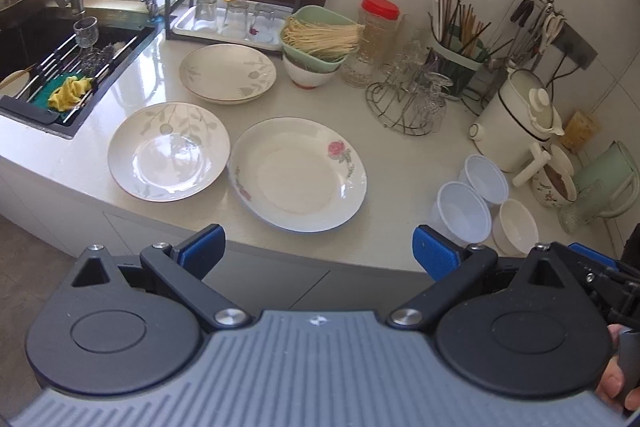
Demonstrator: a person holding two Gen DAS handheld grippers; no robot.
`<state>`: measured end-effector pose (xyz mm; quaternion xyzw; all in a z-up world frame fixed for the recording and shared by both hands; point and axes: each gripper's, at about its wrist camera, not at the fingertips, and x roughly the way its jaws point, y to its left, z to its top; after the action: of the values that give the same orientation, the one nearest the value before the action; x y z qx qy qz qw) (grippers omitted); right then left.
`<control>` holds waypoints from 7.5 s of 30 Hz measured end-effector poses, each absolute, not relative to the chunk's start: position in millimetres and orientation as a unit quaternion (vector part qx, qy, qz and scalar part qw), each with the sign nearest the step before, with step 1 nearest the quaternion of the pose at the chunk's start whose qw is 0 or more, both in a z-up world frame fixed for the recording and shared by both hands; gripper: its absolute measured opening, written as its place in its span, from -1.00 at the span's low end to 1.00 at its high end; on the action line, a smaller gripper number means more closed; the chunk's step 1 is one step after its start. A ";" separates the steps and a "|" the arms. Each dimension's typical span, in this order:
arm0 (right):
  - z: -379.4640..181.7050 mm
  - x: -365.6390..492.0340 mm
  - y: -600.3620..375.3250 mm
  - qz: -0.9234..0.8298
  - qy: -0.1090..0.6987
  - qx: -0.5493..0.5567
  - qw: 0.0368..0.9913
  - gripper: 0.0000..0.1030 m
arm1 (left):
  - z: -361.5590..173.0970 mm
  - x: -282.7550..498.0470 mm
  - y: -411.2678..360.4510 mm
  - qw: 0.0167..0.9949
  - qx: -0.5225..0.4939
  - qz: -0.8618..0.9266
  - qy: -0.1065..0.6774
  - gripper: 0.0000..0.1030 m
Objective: Organize plates and bowls
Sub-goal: 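Move both grippers toward the rim of the large leaf-pattern plate, then close the left gripper on the plate rim while the right gripper also closes on it, then lift the leaf-pattern plate with both grippers and carry it over the rose plate, then lower the leaf-pattern plate onto the rose plate with both grippers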
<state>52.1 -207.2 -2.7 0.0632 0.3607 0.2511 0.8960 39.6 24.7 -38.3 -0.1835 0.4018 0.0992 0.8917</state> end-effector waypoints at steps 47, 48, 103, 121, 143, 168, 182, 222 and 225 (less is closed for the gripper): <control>-50.0 99.8 -45.2 0.128 0.386 0.070 0.911 0.99 | -78.0 114.7 254.4 0.881 -0.118 0.085 0.449 0.97; -51.6 100.1 -37.3 0.130 0.386 0.077 0.910 0.99 | -80.0 117.5 262.1 0.881 -0.118 0.083 0.450 0.97; -191.5 137.7 108.6 0.068 0.506 0.179 0.841 -0.62 | -209.7 180.3 398.7 0.849 -0.181 -0.042 0.494 -0.21; -202.0 149.3 105.4 0.099 0.494 0.192 0.842 -0.70 | -231.3 208.5 393.7 0.838 -0.171 -0.081 0.512 -0.66; -159.4 148.6 90.7 0.115 0.497 0.235 0.827 -0.70 | -160.7 213.4 385.2 0.838 -0.148 -0.093 0.516 -0.66; -142.0 151.7 3.8 0.127 0.478 0.236 0.837 -0.69 | -133.9 217.7 296.1 0.840 -0.169 -0.101 0.506 -0.66; -176.1 183.9 -55.9 0.153 0.483 0.234 0.830 -0.68 | -160.6 236.0 235.8 0.841 -0.177 -0.076 0.506 -0.66; -198.4 217.4 -64.0 0.178 0.445 0.138 0.867 -0.63 | -192.4 279.6 186.9 0.813 -0.082 -0.020 0.577 -0.63; -196.9 218.0 -65.0 0.175 0.448 0.135 0.866 -0.63 | -192.1 280.8 180.5 0.813 -0.059 -0.019 0.579 -0.63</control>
<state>218.0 -65.0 -196.9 0.1350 0.4481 0.1749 0.8662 280.8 180.5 -192.1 -0.0589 0.5795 -0.0195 0.8126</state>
